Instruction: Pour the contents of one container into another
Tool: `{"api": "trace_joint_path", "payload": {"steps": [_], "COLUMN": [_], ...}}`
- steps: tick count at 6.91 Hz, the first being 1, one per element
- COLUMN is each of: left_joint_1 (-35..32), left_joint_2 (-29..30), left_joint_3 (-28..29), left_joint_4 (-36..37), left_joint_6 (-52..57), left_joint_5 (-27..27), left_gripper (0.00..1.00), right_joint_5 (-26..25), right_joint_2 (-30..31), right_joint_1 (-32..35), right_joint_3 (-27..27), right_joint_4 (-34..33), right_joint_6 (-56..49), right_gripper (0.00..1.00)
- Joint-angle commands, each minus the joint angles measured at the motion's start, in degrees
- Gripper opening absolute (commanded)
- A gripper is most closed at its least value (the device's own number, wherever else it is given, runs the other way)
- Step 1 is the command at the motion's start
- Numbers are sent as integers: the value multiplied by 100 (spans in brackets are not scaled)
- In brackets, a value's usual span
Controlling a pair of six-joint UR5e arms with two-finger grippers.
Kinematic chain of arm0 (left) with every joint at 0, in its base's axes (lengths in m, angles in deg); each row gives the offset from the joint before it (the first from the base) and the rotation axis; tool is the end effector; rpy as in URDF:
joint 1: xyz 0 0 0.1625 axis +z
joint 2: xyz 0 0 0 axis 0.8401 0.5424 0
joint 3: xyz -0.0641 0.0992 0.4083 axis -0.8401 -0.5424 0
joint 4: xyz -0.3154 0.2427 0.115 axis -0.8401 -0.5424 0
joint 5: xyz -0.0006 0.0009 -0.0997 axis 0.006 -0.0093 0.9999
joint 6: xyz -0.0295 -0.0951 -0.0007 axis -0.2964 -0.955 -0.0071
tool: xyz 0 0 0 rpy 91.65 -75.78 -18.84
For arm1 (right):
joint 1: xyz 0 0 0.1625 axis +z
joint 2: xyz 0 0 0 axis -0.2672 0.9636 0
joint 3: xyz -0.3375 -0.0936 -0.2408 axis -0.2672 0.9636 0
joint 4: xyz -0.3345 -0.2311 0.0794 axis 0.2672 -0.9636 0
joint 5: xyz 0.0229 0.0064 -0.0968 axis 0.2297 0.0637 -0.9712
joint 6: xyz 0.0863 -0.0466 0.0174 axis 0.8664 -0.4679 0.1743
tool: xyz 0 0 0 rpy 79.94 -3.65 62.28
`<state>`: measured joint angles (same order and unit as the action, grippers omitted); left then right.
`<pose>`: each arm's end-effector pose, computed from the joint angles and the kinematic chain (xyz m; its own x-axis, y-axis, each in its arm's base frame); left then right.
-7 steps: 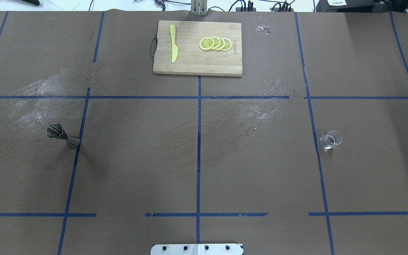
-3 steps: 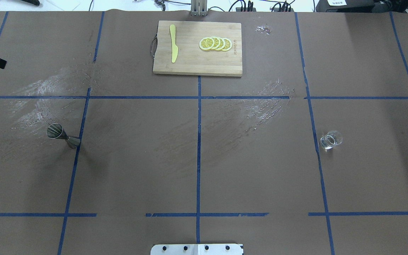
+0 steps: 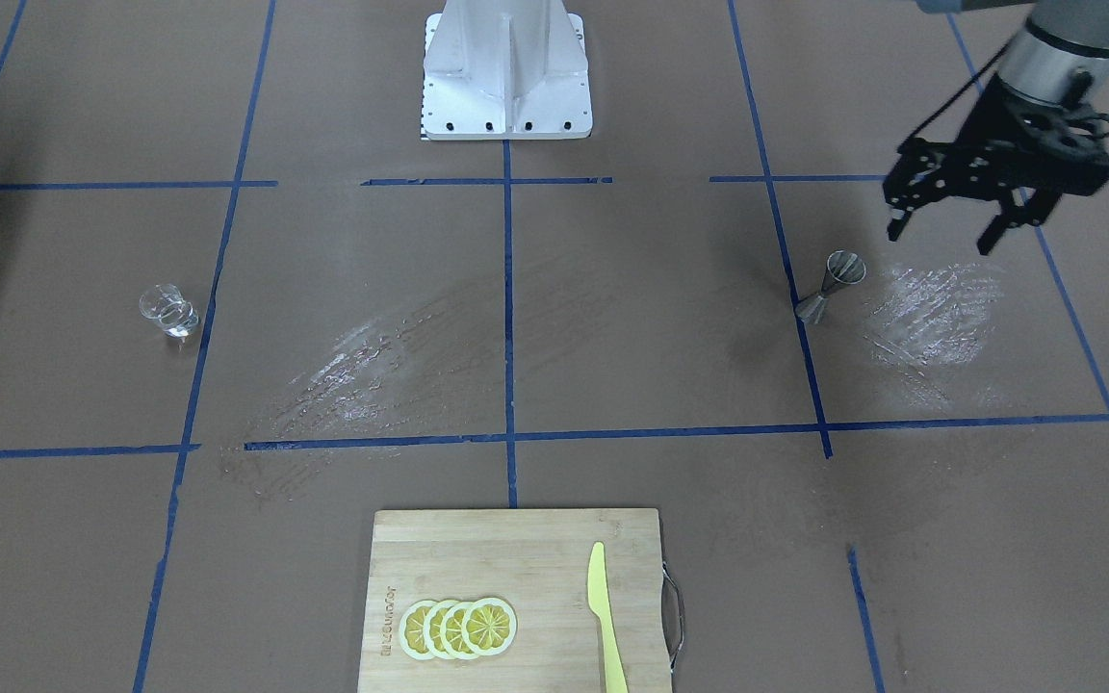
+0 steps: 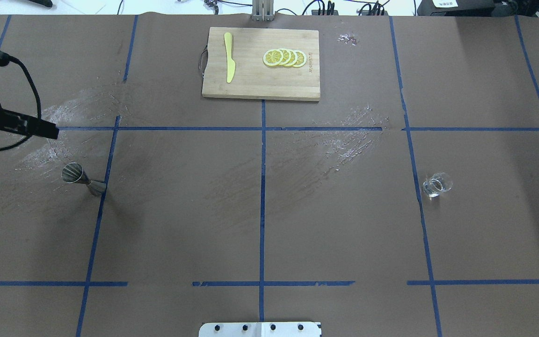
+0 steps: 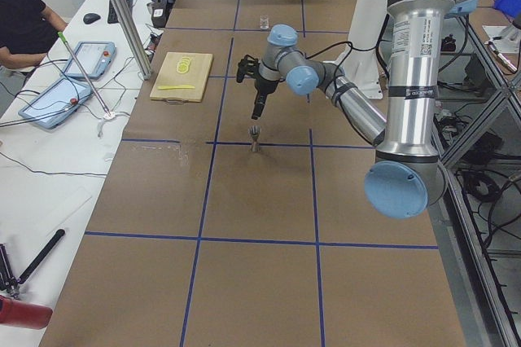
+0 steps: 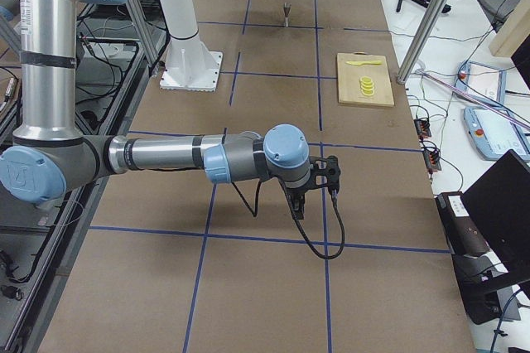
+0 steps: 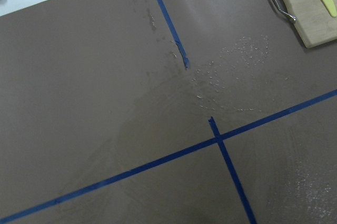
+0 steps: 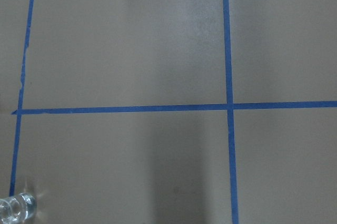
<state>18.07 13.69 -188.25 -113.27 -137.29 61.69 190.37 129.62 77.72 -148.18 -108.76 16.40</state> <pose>0.2594 -0.3567 0.3368 0.7180 0.0283 -0.6955 0.1803 0.9575 0.2251 0.0792 -0.4586 0.5732 0.5855 0.0263 0.8102 -0.1650 0.9824 0.0874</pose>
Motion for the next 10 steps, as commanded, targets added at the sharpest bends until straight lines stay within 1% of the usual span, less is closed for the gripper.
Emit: {"api": "trace_joint_path", "payload": {"steps": [1,2,3,4,5,6,7,8,9,10], "left_joint_1": [2237,2926,3385,3485,3478,3399,3381,3372,3302,3180], "left_joint_2": [-606,-843,-889,-889,-898,-889,-881,-794,-767,-636], "left_joint_3": [-285,-233,290,974,1372,1428,1429,1438,1490,1717], "left_joint_4": [-10,-19,-167,-1013,-1534,-1635,-1636,-1636,-1628,-1619], "left_joint_6": [-2745,-3557,-4322,-4661,-4664,-4655,-4638,-4629,-4594,-4446], "left_joint_5": [-2038,-2744,-3578,-4274,-4907,-5096,-5342,-5718,-6018,-6247], "left_gripper": [100,100,100,99,99,99,98,98,98,98], "right_joint_5": [-275,-686,-890,-1127,-1295,-1410,-1698,-1753,-1919,-1990], "right_joint_2": [-89,-90,-98,-90,-29,102,225,244,314,367], "right_joint_1": [-460,-802,-1031,-1295,-1506,-1639,-1849,-1981,-2122,-2228], "right_joint_3": [-562,-914,-1135,-1485,-1881,-2180,-2418,-2473,-2534,-2605], "right_joint_4": [6,-116,-143,-143,-143,-143,-135,-126,-117,-100], "right_joint_6": [1053,1171,1390,1923,2424,2595,2770,2911,2913,3017], "right_gripper": [100,100,100,100,100,100,100,100,100,100]}}
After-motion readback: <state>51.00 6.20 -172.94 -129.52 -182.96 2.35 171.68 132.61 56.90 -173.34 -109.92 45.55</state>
